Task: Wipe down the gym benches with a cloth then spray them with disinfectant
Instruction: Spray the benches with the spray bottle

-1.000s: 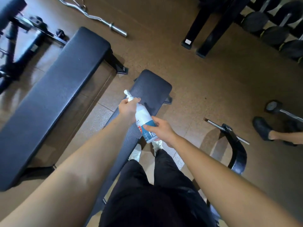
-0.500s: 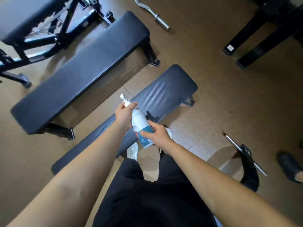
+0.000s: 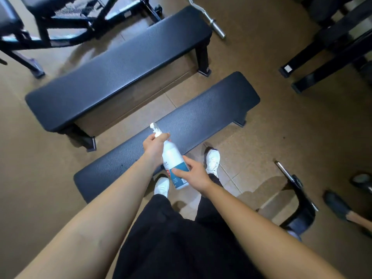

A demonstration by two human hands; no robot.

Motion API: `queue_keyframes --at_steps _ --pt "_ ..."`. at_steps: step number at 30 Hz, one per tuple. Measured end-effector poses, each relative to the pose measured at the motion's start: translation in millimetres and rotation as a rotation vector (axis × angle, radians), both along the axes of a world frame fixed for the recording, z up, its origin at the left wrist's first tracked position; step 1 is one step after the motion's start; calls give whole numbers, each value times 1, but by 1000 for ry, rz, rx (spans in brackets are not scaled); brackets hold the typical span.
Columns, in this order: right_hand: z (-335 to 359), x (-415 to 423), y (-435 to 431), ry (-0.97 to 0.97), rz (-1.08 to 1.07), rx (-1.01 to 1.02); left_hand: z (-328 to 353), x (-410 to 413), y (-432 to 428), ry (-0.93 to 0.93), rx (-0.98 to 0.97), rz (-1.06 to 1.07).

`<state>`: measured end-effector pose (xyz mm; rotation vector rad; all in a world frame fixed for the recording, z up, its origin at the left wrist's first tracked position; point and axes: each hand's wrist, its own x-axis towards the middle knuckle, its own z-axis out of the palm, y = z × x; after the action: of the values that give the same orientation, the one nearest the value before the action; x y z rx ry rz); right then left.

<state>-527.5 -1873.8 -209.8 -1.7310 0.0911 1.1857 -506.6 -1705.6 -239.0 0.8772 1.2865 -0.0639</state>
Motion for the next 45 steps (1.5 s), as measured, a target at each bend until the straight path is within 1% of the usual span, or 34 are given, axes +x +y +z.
queue_keyframes --at_steps 3,7,10,14,16,18,21,25,28,32,37,40,43,45 --pt "0 -42 21 -26 -7 -62 -9 -38 19 26 -34 13" --pt "1 -77 35 -42 -17 -115 -14 -74 32 -38 -77 -15" --pt "4 -93 37 -24 -54 -92 -14 -87 34 -26 -77 -40" --pt "6 -107 34 -48 -71 -66 -9 -97 34 4 -74 -62" --pt "5 -113 35 -39 -92 -30 -7 -101 34 25 -39 -66" --pt "2 -118 35 -16 -127 9 -7 -104 36 5 0 -86" --pt "-5 -127 38 18 -232 83 -2 -99 36 -19 86 -198" --pt "-26 -144 42 107 -435 181 5 -79 24 15 277 -443" --pt "-41 -154 44 138 -521 231 4 -66 9 34 383 -587" --pt "-47 -155 44 141 -539 254 4 -57 -3 41 484 -723" --pt "-55 -145 48 84 -550 236 0 -53 -3 -84 568 -824" --pt "-65 -145 62 79 -532 200 -7 -53 7 -129 580 -911" --pt "-74 -150 89 102 -546 159 -27 -55 27 -96 585 -955" --pt "-81 -157 112 123 -595 134 -43 -58 46 -73 583 -992"
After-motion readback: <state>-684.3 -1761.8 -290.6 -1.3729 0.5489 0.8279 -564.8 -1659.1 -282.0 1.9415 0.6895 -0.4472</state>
